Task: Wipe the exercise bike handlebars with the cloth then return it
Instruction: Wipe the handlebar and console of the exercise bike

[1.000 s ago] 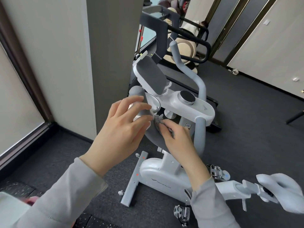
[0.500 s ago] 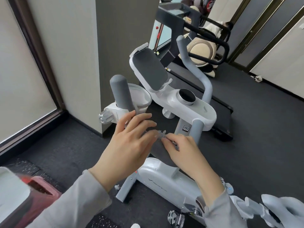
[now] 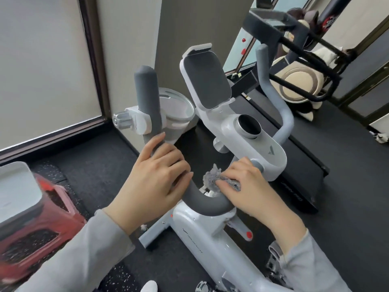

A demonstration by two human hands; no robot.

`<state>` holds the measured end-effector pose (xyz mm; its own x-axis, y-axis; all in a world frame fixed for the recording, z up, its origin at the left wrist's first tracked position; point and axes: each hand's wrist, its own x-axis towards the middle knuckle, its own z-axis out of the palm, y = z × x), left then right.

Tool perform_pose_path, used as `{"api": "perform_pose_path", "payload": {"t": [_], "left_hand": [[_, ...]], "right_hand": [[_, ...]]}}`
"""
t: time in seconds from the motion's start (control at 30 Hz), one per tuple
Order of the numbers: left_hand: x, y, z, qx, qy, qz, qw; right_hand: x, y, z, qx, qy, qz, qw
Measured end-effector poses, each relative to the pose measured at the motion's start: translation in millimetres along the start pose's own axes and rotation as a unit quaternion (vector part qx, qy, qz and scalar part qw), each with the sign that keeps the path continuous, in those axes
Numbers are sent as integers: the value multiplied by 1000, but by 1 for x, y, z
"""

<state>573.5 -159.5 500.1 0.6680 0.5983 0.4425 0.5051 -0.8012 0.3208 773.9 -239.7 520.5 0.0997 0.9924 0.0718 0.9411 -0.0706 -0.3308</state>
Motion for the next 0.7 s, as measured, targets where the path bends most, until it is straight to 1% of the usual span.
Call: {"api": "perform_pose_path", "payload": {"t": [0.2, 0.27, 0.37, 0.47, 0.6, 0.7], "left_hand": [[1, 2, -2, 19, -10, -11, 1000], [1, 3, -3, 25, -17, -11, 999], [0, 3, -2, 31, -20, -12, 999], [0, 2, -1, 33, -19, -10, 999], [0, 3, 0, 31, -13, -11, 999], [0, 2, 0, 31, -12, -8, 999]], "right_hand": [[22, 37, -11, -44, -1, 16, 999], [28, 49, -16, -65, 12, 23, 998], [26, 56, -17, -70, 56, 22, 996], [11, 52, -8, -60, 118, 11, 991], [-10, 36, 6, -10, 185, 22, 982], [-23, 18, 15, 36, 203, 5, 978]]}}
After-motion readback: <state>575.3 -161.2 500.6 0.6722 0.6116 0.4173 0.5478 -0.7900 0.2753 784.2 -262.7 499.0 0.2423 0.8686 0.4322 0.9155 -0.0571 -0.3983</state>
